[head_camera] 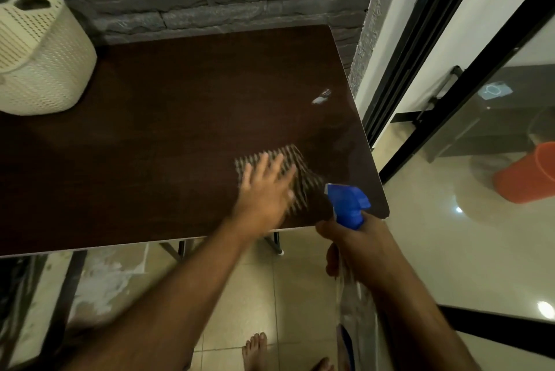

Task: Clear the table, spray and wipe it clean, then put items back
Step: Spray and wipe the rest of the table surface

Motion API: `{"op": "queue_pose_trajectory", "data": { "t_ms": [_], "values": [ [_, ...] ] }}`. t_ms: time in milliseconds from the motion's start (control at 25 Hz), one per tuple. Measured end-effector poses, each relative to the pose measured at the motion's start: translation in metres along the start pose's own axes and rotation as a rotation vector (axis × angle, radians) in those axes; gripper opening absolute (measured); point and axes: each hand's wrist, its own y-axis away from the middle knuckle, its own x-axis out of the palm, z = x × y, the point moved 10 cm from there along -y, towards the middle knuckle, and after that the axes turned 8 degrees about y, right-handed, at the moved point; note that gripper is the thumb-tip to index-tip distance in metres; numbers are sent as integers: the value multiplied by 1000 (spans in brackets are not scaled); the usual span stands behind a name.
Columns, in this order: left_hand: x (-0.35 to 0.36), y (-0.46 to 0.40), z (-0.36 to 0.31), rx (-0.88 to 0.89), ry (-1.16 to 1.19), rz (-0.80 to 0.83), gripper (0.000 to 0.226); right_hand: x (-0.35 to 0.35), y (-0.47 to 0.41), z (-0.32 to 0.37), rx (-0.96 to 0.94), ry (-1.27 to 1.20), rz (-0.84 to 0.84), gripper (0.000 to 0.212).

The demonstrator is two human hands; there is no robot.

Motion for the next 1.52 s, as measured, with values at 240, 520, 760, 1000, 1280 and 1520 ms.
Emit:
{"op": "queue_pose_trajectory", "data": {
  "t_ms": [240, 520, 760, 1000, 1280, 1520],
  "values": [
    [2, 22, 35, 52, -38, -9, 53, -4, 1, 6, -33, 6, -1, 12],
    [6, -15, -13, -12, 24, -44, 55, -10, 4, -4, 4, -10, 8, 14],
    [-7, -2, 66, -121, -9, -48, 55, -28, 2, -21, 71, -18, 6, 19],
    [-10, -42, 0, -164, 9, -52, 57, -37, -2, -15, 85, -54, 10, 18],
    [-12, -29, 40, -153, -13, -84, 54, -71, -26, 2, 111, -38, -24, 19],
    [-52, -168, 77, -277, 40, -50, 55, -88, -72, 32, 127, 12, -94, 22]
  ]
}}
